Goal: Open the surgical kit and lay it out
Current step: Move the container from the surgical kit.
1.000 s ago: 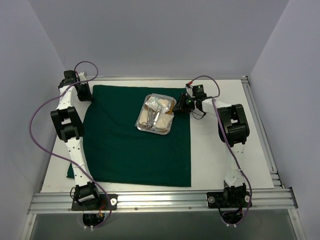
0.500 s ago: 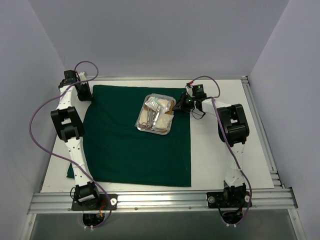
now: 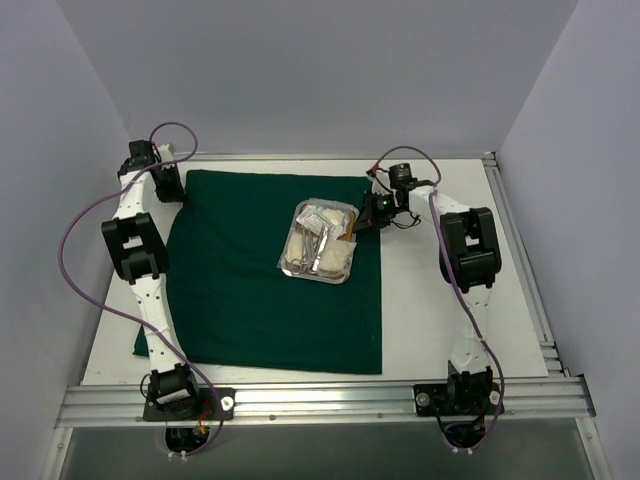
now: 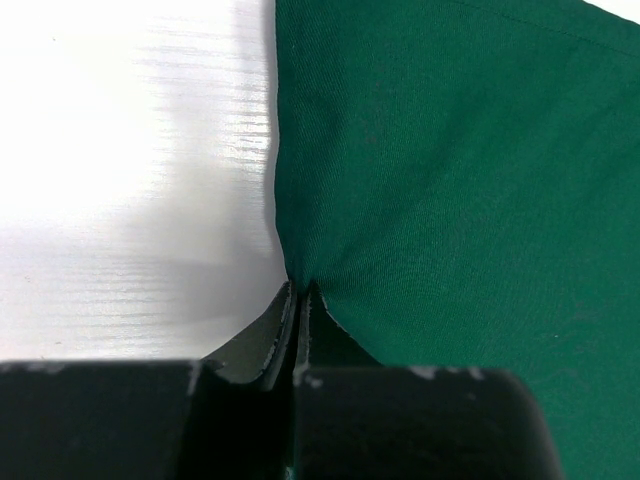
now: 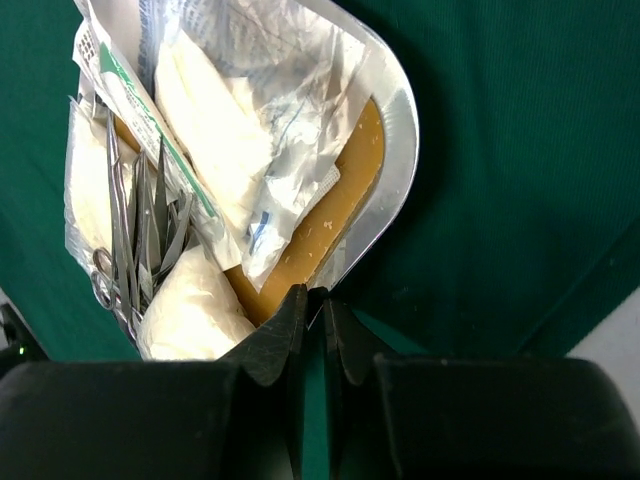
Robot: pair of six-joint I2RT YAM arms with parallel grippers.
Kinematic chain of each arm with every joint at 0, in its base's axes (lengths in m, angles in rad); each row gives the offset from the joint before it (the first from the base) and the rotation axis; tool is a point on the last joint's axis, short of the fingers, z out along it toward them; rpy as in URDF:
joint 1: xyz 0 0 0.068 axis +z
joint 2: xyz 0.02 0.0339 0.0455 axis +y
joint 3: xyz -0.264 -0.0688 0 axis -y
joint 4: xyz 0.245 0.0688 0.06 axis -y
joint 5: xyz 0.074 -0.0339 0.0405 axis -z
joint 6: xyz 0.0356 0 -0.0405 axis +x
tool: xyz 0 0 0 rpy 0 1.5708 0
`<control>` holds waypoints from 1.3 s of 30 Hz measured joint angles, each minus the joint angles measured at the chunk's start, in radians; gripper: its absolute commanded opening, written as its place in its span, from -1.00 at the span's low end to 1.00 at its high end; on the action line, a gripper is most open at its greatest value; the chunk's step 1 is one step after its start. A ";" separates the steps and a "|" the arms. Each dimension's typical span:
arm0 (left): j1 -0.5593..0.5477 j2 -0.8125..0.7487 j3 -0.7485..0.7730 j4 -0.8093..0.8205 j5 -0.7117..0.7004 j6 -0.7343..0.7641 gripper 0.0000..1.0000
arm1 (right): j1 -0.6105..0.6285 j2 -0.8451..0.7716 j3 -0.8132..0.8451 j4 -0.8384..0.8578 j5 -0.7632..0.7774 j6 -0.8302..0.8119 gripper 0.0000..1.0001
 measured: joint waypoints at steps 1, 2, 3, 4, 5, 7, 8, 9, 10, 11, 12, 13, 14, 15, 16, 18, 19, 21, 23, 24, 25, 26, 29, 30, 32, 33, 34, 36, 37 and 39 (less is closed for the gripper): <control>0.000 0.000 0.000 0.000 -0.001 0.000 -0.95 | -0.005 0.000 0.000 -0.023 -0.012 -0.020 -1.00; 0.000 -0.001 -0.001 0.000 -0.001 0.000 -0.95 | -0.010 0.000 0.000 -0.041 -0.023 -0.039 -1.00; 0.000 -0.001 -0.002 0.002 -0.002 0.000 -0.95 | -0.016 0.000 0.000 -0.058 -0.035 -0.055 -1.00; 0.000 -0.002 -0.003 0.002 -0.002 0.000 -0.95 | -0.023 0.000 0.000 -0.074 -0.045 -0.070 -1.00; 0.000 -0.003 -0.004 0.003 -0.002 0.000 -0.95 | -0.029 0.000 0.000 -0.087 -0.053 -0.084 -1.00; 0.000 -0.003 -0.004 0.003 -0.002 0.001 -0.95 | -0.043 0.000 0.000 -0.114 -0.064 -0.110 -1.00; 0.000 -0.003 -0.005 0.003 -0.002 0.001 -0.95 | -0.047 0.000 0.000 -0.124 -0.069 -0.119 -1.00; 0.000 -0.003 -0.005 0.004 -0.003 0.001 -0.95 | -0.052 0.000 0.000 -0.130 -0.072 -0.126 -1.00; -0.001 -0.005 -0.007 0.005 -0.003 0.001 -0.95 | -0.056 0.000 0.000 -0.135 -0.075 -0.132 -1.00; -0.001 -0.007 -0.012 0.006 -0.004 0.001 -0.95 | -0.059 0.000 0.000 -0.142 -0.077 -0.138 -1.00; -0.001 -0.010 -0.018 0.009 -0.006 0.001 -0.95 | -0.062 0.000 0.002 -0.149 -0.077 -0.144 -1.00; -0.001 -0.014 -0.024 0.011 -0.009 0.001 -0.95 | -0.064 0.001 0.008 -0.161 -0.077 -0.149 -1.00; -0.001 -0.018 -0.030 0.013 -0.011 0.001 -0.95 | -0.065 0.006 0.018 -0.174 -0.076 -0.153 -1.00; -0.001 -0.022 -0.039 0.017 -0.013 0.000 -0.95 | -0.066 0.013 0.032 -0.184 -0.076 -0.158 -1.00; -0.001 -0.026 -0.045 0.020 -0.015 -0.001 -0.95 | -0.067 0.023 0.048 -0.192 -0.076 -0.162 -1.00; 0.000 -0.033 -0.060 0.029 -0.017 -0.004 -0.95 | -0.069 0.040 0.073 -0.204 -0.077 -0.166 -1.00; 0.000 -0.038 -0.071 0.037 -0.018 -0.005 -0.95 | -0.069 0.049 0.084 -0.209 -0.079 -0.167 -1.00; 0.002 -0.051 -0.096 0.051 -0.022 -0.006 -0.95 | -0.070 0.062 0.101 -0.217 -0.085 -0.166 -1.00; 0.004 -0.068 -0.126 0.063 -0.026 -0.008 -0.95 | -0.071 0.073 0.119 -0.227 -0.089 -0.166 -1.00; 0.007 -0.077 -0.140 0.065 -0.028 -0.008 -0.95 | -0.070 0.079 0.130 -0.230 -0.090 -0.165 -1.00; 0.009 -0.082 -0.148 0.065 -0.029 -0.009 -0.95 | -0.070 0.084 0.139 -0.231 -0.090 -0.164 -1.00; 0.011 -0.087 -0.156 0.066 -0.028 -0.010 -0.95 | -0.070 0.087 0.146 -0.232 -0.090 -0.164 -1.00; 0.015 -0.098 -0.175 0.069 -0.029 -0.012 -0.95 | -0.070 0.089 0.148 -0.228 -0.090 -0.161 -0.97; 0.015 -0.100 -0.179 0.071 -0.029 -0.012 -0.95 | -0.070 0.089 0.147 -0.227 -0.089 -0.160 -0.91; 0.016 -0.104 -0.188 0.079 -0.029 -0.014 -0.95 | -0.070 0.089 0.142 -0.220 -0.087 -0.153 -0.61; 0.016 -0.106 -0.192 0.083 -0.029 -0.018 -0.88 | -0.070 0.088 0.138 -0.215 -0.080 -0.153 -0.53; 0.017 -0.108 -0.198 0.088 -0.029 -0.022 -0.77 | -0.071 0.088 0.137 -0.211 -0.071 -0.153 -0.43; 0.018 -0.111 -0.203 0.093 -0.031 -0.027 -0.42 | -0.072 0.085 0.134 -0.207 -0.064 -0.150 -0.33; 0.019 -0.111 -0.205 0.095 -0.033 -0.027 -0.35 | -0.071 0.077 0.133 -0.204 -0.056 -0.148 -0.25; 0.021 -0.115 -0.205 0.097 -0.038 -0.031 -0.22 | -0.071 0.061 0.129 -0.195 -0.017 -0.141 -0.23</control>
